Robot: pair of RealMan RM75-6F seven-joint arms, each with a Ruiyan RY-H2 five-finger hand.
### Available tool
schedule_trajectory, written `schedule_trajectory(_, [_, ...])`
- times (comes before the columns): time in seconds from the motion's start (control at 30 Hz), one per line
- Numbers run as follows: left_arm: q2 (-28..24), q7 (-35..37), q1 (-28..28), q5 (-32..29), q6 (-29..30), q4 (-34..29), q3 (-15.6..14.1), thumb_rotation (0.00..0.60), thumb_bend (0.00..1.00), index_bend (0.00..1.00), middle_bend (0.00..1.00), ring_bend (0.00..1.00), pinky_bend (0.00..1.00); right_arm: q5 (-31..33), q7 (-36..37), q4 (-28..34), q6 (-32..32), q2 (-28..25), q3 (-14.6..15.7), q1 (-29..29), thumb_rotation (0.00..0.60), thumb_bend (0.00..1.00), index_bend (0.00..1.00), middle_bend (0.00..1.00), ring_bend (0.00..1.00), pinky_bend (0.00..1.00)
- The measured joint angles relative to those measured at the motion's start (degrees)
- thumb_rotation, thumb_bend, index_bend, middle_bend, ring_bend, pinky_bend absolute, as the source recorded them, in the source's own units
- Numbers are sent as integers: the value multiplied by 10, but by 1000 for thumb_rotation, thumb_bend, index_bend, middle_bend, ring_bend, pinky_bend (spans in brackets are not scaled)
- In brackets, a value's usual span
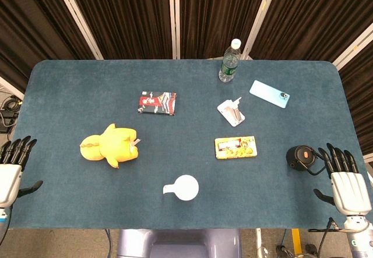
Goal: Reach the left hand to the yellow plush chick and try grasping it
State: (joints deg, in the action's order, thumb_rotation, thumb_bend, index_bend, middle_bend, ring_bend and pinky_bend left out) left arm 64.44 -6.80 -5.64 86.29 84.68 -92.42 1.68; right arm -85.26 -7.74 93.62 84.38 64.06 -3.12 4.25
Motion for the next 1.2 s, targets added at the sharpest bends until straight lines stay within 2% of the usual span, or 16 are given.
schedule_trajectory(0.93, [4, 4, -5, -3, -8, 0, 2, 600, 169, 0, 0, 0, 0, -4, 5, 5, -5, -5, 4, -1, 600, 47, 0, 0, 0, 0])
schedule_trajectory(1.03, [6, 2, -9, -4, -14, 2, 3, 600, 225, 0, 0, 0, 0, -3, 4, 5, -9, -4, 5, 0, 600, 47, 0, 0, 0, 0])
schedule_trajectory(1.1, [9, 0, -13, -5, -19, 5, 4, 600, 310, 0, 0, 0, 0, -2, 2, 4, -12, -3, 6, 1, 600, 47, 0, 0, 0, 0])
schedule_trajectory(1.17, [14, -1, -19, -5, -26, 10, 6, 600, 486, 0, 0, 0, 0, -2, 0, 3, -17, -2, 7, 3, 600, 47, 0, 0, 0, 0])
schedule_trajectory(1.2, [17, -1, -22, -4, -28, 13, 6, 600, 615, 0, 0, 0, 0, -2, -1, 3, -19, -1, 8, 3, 600, 47, 0, 0, 0, 0])
